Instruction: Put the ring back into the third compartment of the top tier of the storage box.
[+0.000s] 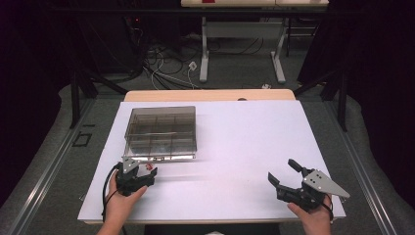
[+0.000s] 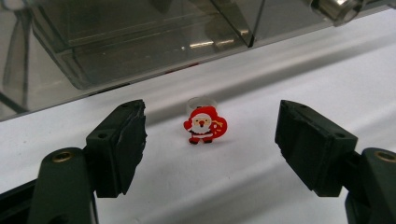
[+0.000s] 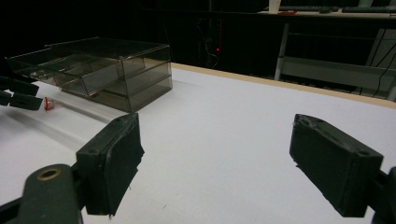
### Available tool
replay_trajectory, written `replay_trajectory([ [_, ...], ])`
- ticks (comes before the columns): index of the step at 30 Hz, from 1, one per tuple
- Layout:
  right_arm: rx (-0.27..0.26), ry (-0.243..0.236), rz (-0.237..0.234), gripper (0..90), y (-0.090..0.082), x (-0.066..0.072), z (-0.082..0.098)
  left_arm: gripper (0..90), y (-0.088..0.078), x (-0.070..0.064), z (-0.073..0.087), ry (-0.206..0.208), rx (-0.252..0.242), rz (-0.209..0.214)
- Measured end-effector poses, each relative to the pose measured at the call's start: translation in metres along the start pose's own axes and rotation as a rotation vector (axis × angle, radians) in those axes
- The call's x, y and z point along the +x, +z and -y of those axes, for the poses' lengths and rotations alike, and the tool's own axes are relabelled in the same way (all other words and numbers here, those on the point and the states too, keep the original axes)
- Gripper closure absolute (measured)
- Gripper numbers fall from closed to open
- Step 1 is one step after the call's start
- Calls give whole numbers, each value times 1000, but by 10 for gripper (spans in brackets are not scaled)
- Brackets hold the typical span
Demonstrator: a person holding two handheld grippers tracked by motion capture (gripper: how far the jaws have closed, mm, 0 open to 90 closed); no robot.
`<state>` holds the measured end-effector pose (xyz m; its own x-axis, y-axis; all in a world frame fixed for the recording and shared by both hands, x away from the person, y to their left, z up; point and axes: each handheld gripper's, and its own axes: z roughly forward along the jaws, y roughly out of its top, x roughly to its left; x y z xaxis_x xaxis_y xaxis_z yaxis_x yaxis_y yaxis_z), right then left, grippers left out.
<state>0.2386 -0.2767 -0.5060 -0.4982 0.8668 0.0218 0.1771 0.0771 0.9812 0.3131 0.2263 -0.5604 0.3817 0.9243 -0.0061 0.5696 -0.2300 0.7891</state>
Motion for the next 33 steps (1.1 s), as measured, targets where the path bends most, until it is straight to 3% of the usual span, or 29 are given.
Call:
replay_trajectory([
  [4,2,8,-3,162,0,0,0,252,2,1,-1,13,10,-6],
  [9,4,7,-5,162,1,0,0,257,7,1,-2,0,13,-8],
  [33,3,6,-7,162,0,0,0,480,15,4,-5,-20,55,18],
])
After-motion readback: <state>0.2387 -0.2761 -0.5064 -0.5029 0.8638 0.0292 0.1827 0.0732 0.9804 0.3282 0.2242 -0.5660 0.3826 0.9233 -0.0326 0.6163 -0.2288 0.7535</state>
